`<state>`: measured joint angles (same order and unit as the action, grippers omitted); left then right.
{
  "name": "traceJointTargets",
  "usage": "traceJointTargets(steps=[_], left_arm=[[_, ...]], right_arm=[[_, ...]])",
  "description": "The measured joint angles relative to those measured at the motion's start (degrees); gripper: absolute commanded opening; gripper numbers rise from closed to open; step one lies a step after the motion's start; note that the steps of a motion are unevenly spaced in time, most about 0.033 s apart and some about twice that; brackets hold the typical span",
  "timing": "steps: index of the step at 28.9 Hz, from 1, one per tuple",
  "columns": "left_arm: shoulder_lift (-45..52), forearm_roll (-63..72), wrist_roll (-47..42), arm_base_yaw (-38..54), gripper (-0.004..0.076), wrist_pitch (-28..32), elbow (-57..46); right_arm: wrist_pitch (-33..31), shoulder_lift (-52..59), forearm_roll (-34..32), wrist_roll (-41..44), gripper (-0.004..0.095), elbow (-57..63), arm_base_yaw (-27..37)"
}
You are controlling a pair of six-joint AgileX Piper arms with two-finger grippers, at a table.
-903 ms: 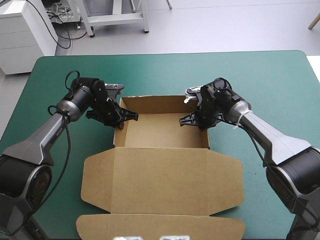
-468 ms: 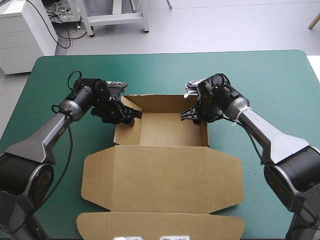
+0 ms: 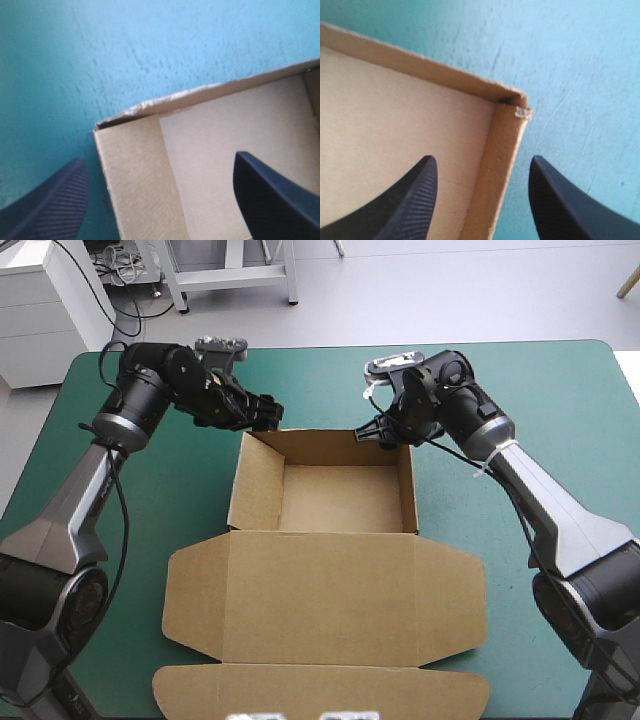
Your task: Fold the box
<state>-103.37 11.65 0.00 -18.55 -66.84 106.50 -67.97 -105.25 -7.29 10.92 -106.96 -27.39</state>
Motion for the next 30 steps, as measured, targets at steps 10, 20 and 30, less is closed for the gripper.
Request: traceJointTargets(steps=[10, 20, 30], left_arm=[[3.25, -9.93, 0.00, 0.00, 0.0017, -4.96, 12.56], [16.91, -16.15, 0.78, 0.00, -0.0008, -5.01, 9.37], [35.25, -16.41, 1.79, 0.00, -0.0008, -3.82, -17.42]], right_arm=[[-0.95, 7.67, -0.86, -0.04, 0.0511, -1.78, 0.00], [-1.11, 7.02, -0.55, 2.28, 0.0511, 5.03, -0.07], [-0.47, 1.95, -0.24, 2.39, 0.0504, 10.02, -0.07]])
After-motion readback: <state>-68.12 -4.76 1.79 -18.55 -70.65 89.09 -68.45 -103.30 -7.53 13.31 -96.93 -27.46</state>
